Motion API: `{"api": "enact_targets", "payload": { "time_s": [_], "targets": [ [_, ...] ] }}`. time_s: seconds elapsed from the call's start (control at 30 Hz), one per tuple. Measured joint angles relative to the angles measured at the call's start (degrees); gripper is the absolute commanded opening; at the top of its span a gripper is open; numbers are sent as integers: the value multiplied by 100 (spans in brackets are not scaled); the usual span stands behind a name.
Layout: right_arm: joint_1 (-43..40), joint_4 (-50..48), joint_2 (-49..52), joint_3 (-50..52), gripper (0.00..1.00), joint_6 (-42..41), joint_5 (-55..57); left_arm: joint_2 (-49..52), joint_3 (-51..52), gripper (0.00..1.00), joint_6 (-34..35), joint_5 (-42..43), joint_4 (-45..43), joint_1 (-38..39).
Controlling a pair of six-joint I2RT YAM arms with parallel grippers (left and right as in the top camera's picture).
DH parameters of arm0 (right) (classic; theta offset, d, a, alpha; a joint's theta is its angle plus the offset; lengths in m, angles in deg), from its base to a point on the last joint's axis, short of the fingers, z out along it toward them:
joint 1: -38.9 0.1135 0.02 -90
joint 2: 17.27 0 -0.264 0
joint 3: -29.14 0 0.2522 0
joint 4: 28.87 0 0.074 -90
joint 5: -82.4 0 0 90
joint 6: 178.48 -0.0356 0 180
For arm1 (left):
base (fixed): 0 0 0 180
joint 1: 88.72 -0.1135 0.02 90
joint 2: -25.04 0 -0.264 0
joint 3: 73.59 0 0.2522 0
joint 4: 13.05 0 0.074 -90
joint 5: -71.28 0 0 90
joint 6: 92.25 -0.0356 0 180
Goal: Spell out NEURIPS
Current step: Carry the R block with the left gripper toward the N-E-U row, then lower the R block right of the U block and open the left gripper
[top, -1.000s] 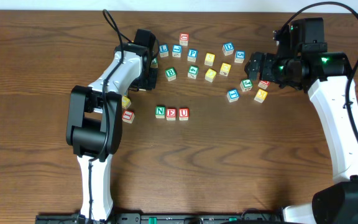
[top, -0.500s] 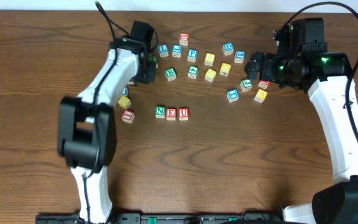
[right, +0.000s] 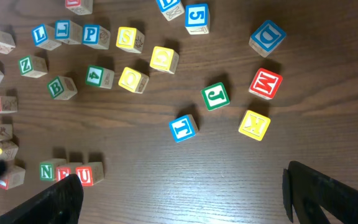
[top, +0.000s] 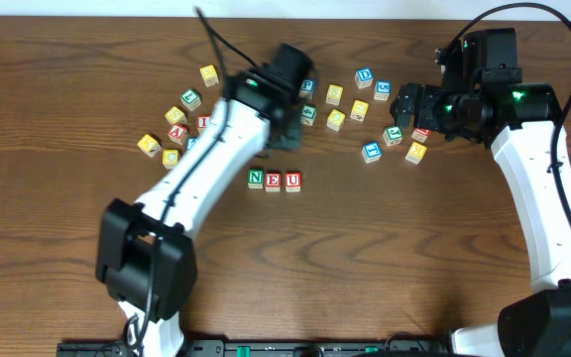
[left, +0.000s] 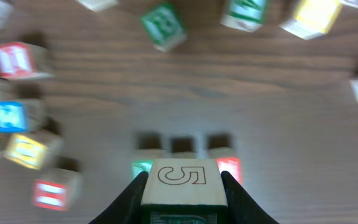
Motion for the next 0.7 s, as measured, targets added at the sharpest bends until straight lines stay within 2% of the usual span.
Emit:
{"api": "enact_targets", "payload": {
  "time_s": [0.27,0.7],
  "targets": [
    [0,-2,0,0,99,0,0,232,179,29,1010,13,-190,743],
    [0,-2,0,0,99,0,0,1047,260,29,2041,129,-619,782]
  ]
}}
